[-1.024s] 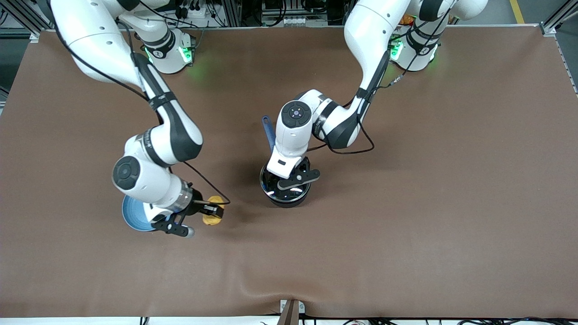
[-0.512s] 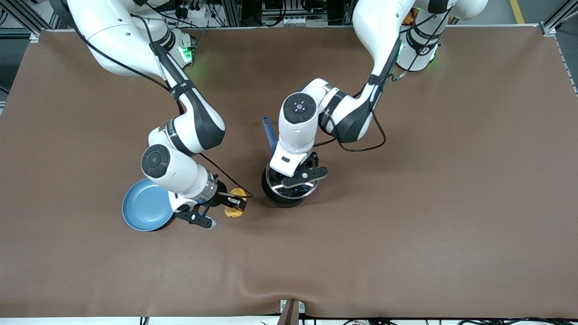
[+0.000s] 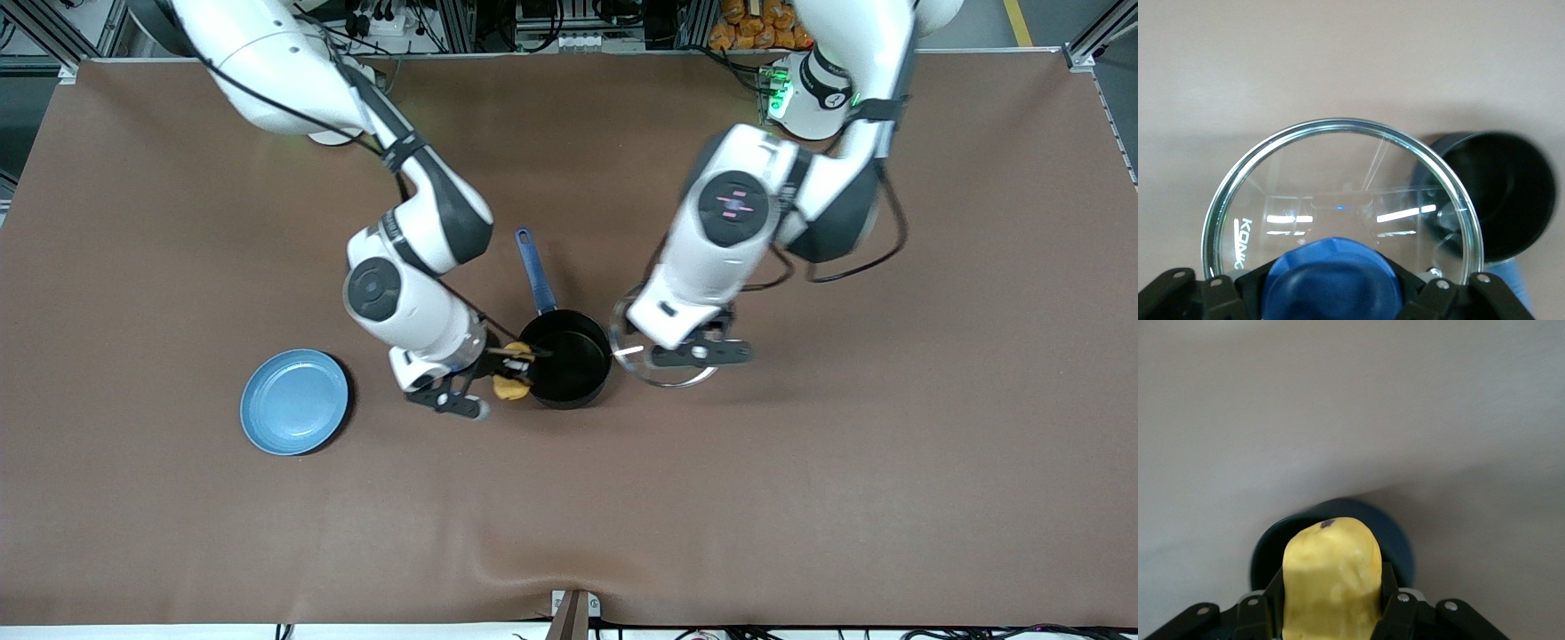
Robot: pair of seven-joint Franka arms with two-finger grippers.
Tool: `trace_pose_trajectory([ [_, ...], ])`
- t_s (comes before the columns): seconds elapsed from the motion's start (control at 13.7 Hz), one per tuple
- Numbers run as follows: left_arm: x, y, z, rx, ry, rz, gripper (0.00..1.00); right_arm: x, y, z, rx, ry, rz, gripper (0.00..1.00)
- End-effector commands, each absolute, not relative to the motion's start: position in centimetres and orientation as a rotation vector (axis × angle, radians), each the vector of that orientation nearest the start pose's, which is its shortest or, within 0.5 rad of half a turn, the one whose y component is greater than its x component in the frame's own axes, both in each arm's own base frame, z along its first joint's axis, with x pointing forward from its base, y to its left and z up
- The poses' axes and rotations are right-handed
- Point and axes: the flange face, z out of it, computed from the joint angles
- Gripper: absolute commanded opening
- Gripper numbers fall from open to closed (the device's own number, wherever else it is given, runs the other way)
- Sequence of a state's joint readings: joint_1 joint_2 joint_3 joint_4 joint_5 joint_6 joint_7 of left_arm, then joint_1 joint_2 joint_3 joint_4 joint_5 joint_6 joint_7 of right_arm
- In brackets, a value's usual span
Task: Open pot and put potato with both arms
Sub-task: 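Move the potato over the pot while the left gripper carries the lid aside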
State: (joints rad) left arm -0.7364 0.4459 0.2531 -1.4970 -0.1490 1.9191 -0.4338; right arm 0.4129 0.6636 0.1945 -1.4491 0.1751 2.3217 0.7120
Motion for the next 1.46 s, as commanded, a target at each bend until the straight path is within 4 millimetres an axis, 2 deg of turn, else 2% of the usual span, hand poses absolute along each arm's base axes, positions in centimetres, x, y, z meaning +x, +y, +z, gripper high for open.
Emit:
trace_pose_trajectory([
  [0.0,56.1,-29.0,42.7,-3.178,0.227,0.012,0.17,61.1,42.7,31.7,-2.800,0.303,-0.074,0.00],
  [0.15,54.7,-24.7,42.3,-3.146,0.303,-0.099,0.17,59.9,44.3,30.6,-2.856,0.203,-0.104,0.00],
  [0.22,54.2,-23.3,42.0,-3.147,0.321,-0.121,0.16,59.2,45.2,29.8,-2.874,0.171,-0.102,0.00],
  [0.44,54.3,-18.0,41.7,-3.091,0.421,-0.146,0.15,58.1,47.1,25.9,-2.879,0.122,-0.126,0.00],
  [0.51,54.3,-16.9,41.4,-3.091,0.422,-0.137,0.15,58.0,47.2,24.5,-2.876,0.125,-0.129,0.00],
  [0.66,54.2,-14.2,39.3,-3.081,0.425,-0.079,0.16,57.4,47.9,22.3,-2.887,0.107,-0.144,0.00],
  [0.95,53.1,-12.2,34.5,-3.076,0.434,-0.113,0.16,57.0,48.1,20.7,-2.916,0.094,-0.149,0.00],
  [1.24,53.5,-12.2,30.0,-3.070,0.439,-0.102,0.17,57.1,47.9,20.2,-2.915,0.102,-0.165,0.00],
  [1.32,53.7,-12.4,28.9,-3.067,0.447,-0.112,0.17,57.4,47.7,20.3,-2.912,0.116,-0.165,0.36],
  [1.39,53.8,-12.4,27.6,-3.057,0.461,-0.113,0.17,57.7,47.7,20.9,-2.907,0.131,-0.176,0.99],
])
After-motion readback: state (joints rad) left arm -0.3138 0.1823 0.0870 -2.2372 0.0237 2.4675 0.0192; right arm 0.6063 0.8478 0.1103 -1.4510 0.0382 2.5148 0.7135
